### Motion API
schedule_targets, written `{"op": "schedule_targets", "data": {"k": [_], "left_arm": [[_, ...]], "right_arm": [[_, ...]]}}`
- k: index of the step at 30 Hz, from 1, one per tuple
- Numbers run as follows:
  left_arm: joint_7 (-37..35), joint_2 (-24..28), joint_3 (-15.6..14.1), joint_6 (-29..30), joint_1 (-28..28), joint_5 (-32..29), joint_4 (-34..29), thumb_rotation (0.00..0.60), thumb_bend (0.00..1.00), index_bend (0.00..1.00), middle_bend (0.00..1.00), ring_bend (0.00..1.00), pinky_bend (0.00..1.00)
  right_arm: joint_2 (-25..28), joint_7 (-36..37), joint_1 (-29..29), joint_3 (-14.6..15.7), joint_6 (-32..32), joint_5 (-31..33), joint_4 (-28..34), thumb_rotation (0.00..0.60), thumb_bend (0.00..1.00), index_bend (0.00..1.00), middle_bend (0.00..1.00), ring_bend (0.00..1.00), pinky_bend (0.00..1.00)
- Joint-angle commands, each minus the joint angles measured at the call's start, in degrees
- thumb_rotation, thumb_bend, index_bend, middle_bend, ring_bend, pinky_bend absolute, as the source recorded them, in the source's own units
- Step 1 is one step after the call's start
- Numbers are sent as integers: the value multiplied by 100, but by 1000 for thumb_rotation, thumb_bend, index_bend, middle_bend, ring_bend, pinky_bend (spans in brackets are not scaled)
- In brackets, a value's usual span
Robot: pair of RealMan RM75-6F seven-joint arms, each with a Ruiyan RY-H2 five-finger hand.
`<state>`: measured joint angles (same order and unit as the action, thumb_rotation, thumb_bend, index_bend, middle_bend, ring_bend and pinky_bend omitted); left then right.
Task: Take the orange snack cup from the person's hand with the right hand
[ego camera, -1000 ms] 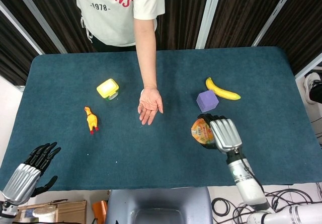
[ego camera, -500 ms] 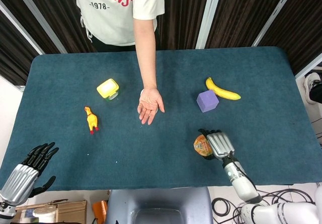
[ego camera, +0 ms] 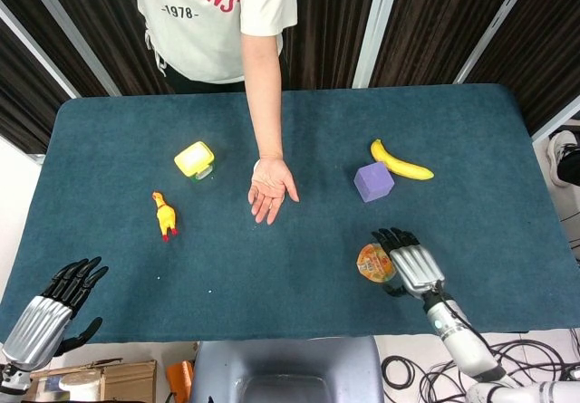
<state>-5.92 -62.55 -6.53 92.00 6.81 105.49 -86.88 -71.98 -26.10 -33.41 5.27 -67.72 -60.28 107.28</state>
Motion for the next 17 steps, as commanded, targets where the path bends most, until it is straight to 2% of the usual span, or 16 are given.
{"op": "schedule_targets", "data": {"k": [1,5,8,10,11,17], "left_arm": [[-4,7,5,36,-22,-11,-4,600,361,0,0,0,117],[-17,9,8,78,-51,-20,5,600,360,0,0,0,117],[-19,11,23,73,-46,-34,-11,600,362,0,0,0,117],[-7,15,27,81,-54,-39,-18,600,362,0,0,0,117],[-7,10,31,87,-52,-34,-22,600,362,0,0,0,117],[29,1,23,100,-62,3,-30,600,362,0,0,0,116]], "right_arm": [[711,240,919,390,-1555,-1433,482,600,151,0,16,0,76],[838,334,2080,741,-3209,-2287,121,600,152,0,0,0,1],[576,952,2854,730,-4170,-2556,-600,600,152,0,0,0,0],[354,1346,3162,617,-4369,-2447,-1051,600,151,0,0,0,0],[353,1361,3210,628,-4278,-2445,-1159,600,151,0,0,0,0],[447,1600,3232,522,-3943,-2676,-1143,600,151,0,0,0,0]]}}
